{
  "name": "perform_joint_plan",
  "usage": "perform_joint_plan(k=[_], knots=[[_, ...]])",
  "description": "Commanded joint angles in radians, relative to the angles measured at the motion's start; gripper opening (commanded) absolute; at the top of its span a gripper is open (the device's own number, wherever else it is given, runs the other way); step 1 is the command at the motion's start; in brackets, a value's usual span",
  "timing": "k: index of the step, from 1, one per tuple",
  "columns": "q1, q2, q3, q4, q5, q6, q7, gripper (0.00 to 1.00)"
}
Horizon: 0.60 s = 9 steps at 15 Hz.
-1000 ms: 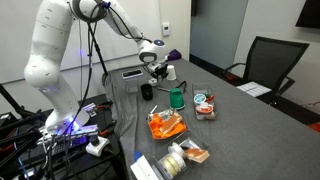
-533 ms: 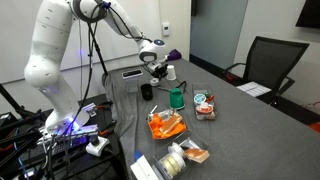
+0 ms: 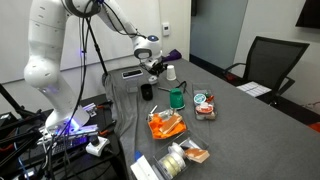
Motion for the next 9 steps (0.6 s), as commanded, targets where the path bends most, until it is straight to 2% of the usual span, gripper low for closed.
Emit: perform_joint_plan(k=[1,2,5,8,9], knots=[[-0.065,-0.115,0.101,-0.158,0.113,0.159,-0.218,0.01],[-0.090,-0.128,0.145,-0.183,0.174,0.222,-0.307,0.01],[-0.252,-0.132,0.374,-0.207,0.325,0.398,-0.532,0.01],[-0.406,-0.097,0.599,-0.147,0.478,0.523,-0.761,0.01],[-0.464,-0.078,0.676,-0.125,0.489,0.561,-0.812,0.01]])
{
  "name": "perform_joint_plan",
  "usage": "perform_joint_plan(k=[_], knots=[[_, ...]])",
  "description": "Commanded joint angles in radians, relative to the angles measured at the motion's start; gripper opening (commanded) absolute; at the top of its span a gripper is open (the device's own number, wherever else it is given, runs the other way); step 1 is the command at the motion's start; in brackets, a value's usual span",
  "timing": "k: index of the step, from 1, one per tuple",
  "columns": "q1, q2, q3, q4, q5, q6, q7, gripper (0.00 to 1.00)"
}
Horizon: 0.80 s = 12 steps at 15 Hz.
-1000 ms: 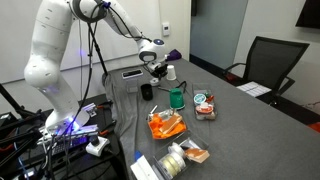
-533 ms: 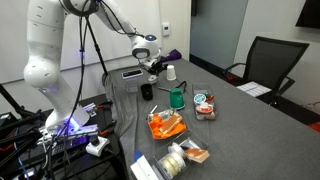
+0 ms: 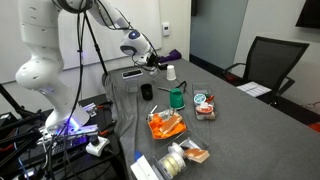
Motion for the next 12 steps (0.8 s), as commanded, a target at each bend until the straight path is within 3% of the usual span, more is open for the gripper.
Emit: perform_joint_plan(k=[1,3,5,6,8,12], knots=[[-0.217,0.048,0.271,0.062,0.065,0.123,-0.204,0.01],[-0.338,0.120,0.418,0.089,-0.045,0.208,-0.213,0.01],[-0.458,0.250,0.564,0.081,-0.253,0.335,-0.182,0.01],[-0.549,0.161,0.583,0.043,-0.338,0.223,-0.128,0.01],[-0.647,0.241,0.636,0.004,-0.505,0.228,-0.101,0.01],[-0.809,0.334,0.672,-0.076,-0.677,0.218,-0.117,0.01]])
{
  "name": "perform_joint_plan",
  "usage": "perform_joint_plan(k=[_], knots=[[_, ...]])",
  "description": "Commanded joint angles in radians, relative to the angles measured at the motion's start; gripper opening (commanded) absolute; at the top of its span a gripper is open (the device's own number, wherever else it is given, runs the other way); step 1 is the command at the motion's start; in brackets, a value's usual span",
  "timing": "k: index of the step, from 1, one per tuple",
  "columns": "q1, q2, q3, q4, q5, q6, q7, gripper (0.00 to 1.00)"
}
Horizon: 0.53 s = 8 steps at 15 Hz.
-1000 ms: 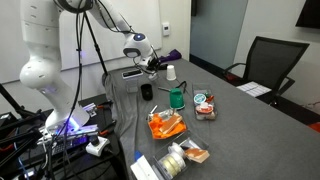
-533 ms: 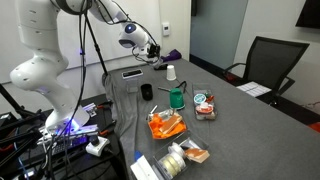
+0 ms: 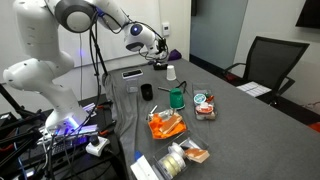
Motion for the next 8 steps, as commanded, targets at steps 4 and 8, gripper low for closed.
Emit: perform_joint_plan(k=[4,8], knots=[[-0.212,0.138,0.032,-0.169,-0.162,0.005,-0.038,0.01],[-0.241,0.151,0.008,-0.250,-0.146,0.004,-0.024,0.01]])
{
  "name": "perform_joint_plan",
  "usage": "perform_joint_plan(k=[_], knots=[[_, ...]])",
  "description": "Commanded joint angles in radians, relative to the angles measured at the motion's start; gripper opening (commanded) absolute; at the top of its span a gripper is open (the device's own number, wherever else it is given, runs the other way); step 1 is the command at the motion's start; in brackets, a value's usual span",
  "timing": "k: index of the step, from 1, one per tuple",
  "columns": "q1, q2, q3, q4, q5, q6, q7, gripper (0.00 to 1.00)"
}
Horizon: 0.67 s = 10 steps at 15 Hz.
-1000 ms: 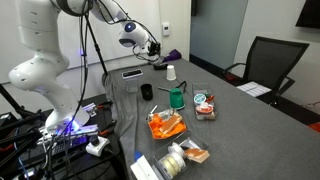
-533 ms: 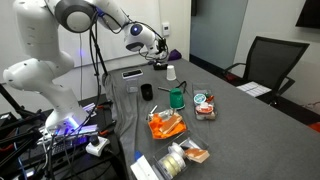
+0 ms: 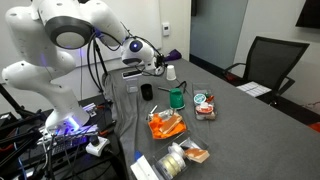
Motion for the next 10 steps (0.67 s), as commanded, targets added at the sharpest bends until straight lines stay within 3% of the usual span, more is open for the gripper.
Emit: perform_joint_plan(k=[1,5,10], knots=[[-0.045,0.030,0.009,-0.068,-0.005,0.003,-0.003,0.01],[-0.059,0.050,0.013,-0.091,-0.004,0.002,0.017,0.01],[-0.205,0.267,0.071,-0.091,-0.199,0.000,-0.083,0.01]])
